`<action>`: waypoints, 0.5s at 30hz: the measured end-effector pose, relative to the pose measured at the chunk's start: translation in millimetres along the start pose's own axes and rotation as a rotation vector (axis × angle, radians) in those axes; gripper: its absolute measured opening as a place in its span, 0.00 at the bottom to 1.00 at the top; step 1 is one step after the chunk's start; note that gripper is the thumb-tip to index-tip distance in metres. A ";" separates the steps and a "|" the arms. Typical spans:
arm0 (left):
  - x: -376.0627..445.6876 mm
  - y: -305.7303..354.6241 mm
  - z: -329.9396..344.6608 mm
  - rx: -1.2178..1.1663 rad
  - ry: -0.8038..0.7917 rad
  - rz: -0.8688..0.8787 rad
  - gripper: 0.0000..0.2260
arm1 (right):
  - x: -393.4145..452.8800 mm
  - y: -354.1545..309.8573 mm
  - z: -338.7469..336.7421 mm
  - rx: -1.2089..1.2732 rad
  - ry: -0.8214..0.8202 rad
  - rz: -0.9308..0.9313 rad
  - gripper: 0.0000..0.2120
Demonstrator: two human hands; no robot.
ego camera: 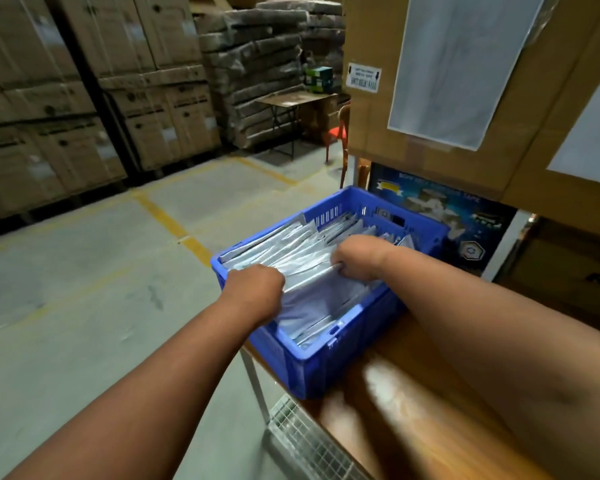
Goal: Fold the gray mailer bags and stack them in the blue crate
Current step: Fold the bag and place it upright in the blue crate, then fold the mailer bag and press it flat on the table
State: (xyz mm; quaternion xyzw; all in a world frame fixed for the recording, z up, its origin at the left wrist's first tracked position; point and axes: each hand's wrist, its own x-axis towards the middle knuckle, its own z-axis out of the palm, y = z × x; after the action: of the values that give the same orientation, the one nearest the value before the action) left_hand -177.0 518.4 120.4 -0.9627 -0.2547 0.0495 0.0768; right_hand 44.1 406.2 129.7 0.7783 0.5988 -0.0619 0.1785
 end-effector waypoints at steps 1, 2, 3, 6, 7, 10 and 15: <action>0.8 -0.5 1.5 0.018 -0.002 -0.007 0.03 | 1.9 -2.6 0.3 0.025 0.020 0.016 0.06; 1.5 -0.8 2.5 0.034 0.001 -0.015 0.03 | 1.8 -4.5 0.0 0.051 0.037 0.036 0.06; 1.8 -0.2 2.1 0.047 0.007 -0.025 0.05 | 1.0 -5.1 0.3 0.072 0.054 0.050 0.06; 0.7 10.2 -12.3 0.068 0.084 -0.038 0.18 | -11.2 1.3 1.0 0.158 0.134 0.088 0.02; 0.7 15.6 -19.6 0.070 0.132 -0.041 0.20 | -16.5 5.2 2.5 0.195 0.168 0.097 0.02; 4.9 36.1 -41.0 0.070 0.278 -0.018 0.23 | -38.1 16.8 4.9 0.240 0.260 0.133 0.18; 8.3 103.8 -64.9 0.035 0.331 0.166 0.18 | -104.0 40.9 21.1 0.166 0.357 0.242 0.17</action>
State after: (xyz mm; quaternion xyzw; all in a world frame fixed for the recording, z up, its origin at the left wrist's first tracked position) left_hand -111.0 425.5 165.8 -0.9739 -0.1575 -0.0991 0.1298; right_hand 57.0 295.1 150.7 0.8550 0.5162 0.0494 0.0112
